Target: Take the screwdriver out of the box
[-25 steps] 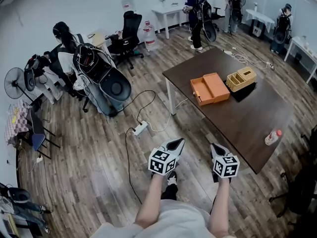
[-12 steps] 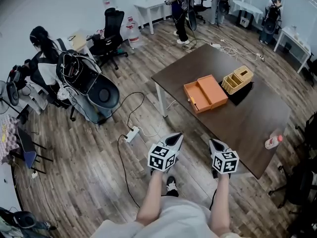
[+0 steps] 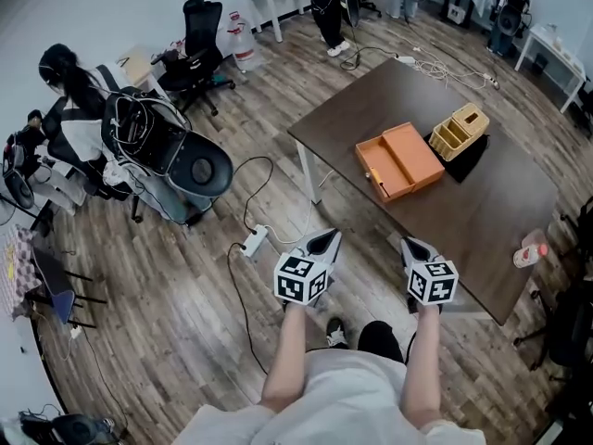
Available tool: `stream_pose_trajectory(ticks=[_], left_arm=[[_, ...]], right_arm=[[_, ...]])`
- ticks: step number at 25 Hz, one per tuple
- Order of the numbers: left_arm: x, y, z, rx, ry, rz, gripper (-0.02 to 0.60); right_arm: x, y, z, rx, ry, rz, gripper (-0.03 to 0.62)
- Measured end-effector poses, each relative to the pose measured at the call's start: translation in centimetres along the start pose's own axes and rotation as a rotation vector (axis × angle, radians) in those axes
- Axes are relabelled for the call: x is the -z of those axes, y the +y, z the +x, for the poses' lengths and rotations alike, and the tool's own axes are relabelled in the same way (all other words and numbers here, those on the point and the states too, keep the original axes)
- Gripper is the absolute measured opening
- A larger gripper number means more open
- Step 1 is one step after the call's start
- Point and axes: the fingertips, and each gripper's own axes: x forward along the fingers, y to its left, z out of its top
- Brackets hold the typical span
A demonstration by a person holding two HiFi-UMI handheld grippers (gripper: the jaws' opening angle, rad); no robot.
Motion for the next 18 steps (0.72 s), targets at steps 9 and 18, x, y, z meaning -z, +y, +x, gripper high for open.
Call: stream_pose_trajectory(ticks=[9, 18], left_arm=[[-1.4, 3.6, -0.3, -0.065, -0.002, -0.006, 0.054], [-3.6, 8.6, 3.2, -0.086, 0.035, 0.059, 0.054]], right_arm=[[-2.0, -0.9, 2.8, -0.014, -0.002, -0.001, 0.002], [-4.8, -3.1, 8.9, 0.007, -0.031, 0.023, 0.002]])
